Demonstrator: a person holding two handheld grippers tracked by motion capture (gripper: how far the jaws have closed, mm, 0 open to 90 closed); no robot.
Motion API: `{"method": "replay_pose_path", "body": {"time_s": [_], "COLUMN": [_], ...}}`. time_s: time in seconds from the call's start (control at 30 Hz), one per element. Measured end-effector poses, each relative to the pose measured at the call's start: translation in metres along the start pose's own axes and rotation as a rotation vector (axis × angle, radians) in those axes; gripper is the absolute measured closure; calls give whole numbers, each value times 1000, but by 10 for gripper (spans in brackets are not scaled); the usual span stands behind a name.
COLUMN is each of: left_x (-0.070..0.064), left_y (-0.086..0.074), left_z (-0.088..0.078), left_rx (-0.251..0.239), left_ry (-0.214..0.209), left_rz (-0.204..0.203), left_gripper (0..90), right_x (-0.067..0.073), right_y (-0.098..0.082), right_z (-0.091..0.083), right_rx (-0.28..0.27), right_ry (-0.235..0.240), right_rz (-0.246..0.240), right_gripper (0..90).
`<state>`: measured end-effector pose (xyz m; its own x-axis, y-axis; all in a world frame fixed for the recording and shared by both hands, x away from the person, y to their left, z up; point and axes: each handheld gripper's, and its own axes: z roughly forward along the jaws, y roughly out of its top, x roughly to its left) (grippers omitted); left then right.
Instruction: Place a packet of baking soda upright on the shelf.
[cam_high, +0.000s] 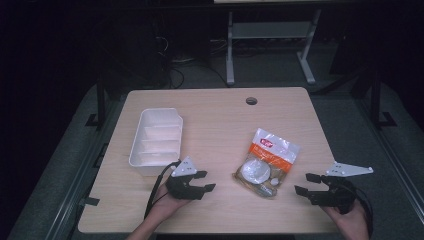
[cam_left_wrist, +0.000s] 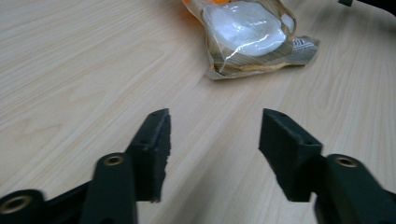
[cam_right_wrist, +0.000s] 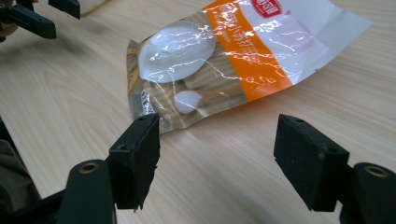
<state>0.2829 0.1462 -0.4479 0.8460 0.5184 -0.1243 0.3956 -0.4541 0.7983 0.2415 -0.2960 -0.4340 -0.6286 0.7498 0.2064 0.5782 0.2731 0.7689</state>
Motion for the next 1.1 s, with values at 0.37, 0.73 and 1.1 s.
{"method": "replay_pose_path", "body": {"time_s": [0.37, 0.73, 1.1], "left_x": [-11, -16, -18], "left_y": [32, 66, 80], "left_z": [34, 78, 107], "left_rx": [64, 102, 139], "left_ry": [-14, -47, -56], "left_rz": [56, 106, 115], "left_gripper": [751, 862, 863], "right_x": [-14, -39, -65], "right_y": [7, 21, 36], "right_z": [-2, 6, 32], "right_rx": [-23, -21, 34], "right_ry": [-8, -31, -27], "right_rz": [26, 103, 159], "right_gripper": [304, 289, 274]}}
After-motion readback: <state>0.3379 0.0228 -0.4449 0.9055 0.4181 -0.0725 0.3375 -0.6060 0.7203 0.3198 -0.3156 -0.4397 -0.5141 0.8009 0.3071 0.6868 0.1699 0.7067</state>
